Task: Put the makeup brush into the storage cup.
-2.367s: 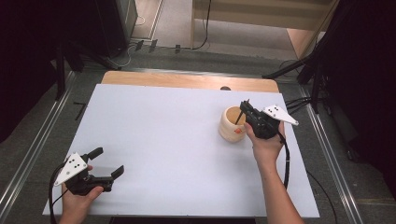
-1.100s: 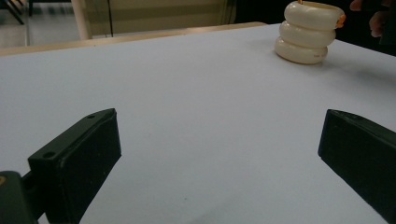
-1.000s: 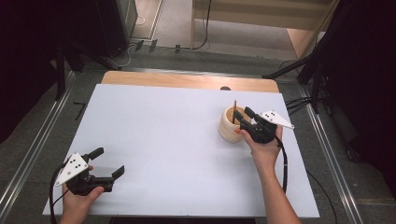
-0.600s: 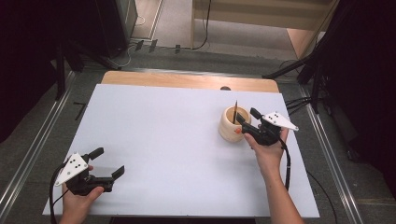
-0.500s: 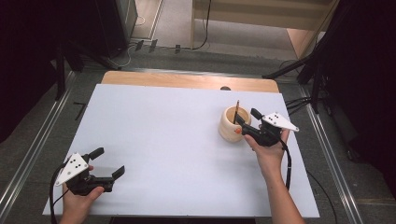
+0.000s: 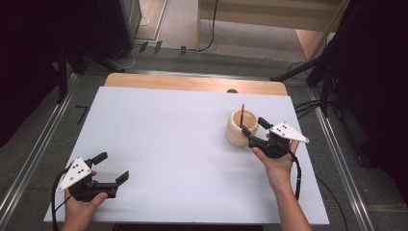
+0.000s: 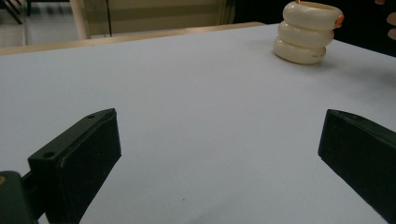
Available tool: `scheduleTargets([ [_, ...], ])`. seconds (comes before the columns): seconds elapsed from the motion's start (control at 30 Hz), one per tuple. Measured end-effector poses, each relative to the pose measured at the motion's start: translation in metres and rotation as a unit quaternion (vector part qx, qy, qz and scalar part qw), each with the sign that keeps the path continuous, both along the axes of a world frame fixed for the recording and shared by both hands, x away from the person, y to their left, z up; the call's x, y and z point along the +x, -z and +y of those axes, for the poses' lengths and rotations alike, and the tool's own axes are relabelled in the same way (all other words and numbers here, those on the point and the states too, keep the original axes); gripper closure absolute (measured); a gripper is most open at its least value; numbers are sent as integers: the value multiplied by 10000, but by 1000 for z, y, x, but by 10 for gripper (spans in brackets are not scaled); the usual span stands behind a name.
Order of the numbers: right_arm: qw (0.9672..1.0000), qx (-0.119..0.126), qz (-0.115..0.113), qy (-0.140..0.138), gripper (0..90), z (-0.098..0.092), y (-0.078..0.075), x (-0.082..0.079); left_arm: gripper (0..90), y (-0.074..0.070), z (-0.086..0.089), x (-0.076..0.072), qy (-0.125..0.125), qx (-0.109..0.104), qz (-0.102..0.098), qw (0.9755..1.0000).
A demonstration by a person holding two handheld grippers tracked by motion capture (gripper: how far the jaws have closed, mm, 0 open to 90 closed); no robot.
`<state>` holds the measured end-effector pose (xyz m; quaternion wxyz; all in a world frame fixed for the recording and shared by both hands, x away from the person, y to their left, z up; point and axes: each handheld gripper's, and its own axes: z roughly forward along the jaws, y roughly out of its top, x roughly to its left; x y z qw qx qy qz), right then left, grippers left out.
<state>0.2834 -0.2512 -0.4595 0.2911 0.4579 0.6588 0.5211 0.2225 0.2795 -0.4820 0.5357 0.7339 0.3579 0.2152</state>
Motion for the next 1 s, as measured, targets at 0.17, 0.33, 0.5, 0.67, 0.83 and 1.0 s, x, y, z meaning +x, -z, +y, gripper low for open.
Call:
scheduleTargets([
  [0.17,10000,52,17,3,257,-5,6,-7,0,0,-1,0,14,6,-5,10000],
  [0.33,9999,152,45,8,224,-10,8,-11,0,0,-1,0,5,6,-4,10000],
  [0.5,9998,144,102,-17,167,-14,11,-18,0,0,-1,0,10,0,-7,10000],
  [0.67,9997,192,123,-46,146,-18,14,-25,0,0,-1,-1,6,1,-15,10000],
  [0.83,9996,192,134,-136,85,-19,18,-32,0,0,-1,-1,2,-2,-17,10000],
  [1.0,9995,246,108,-175,67,-21,21,-38,0,0,-1,-1,-1,-2,-24,10000],
])
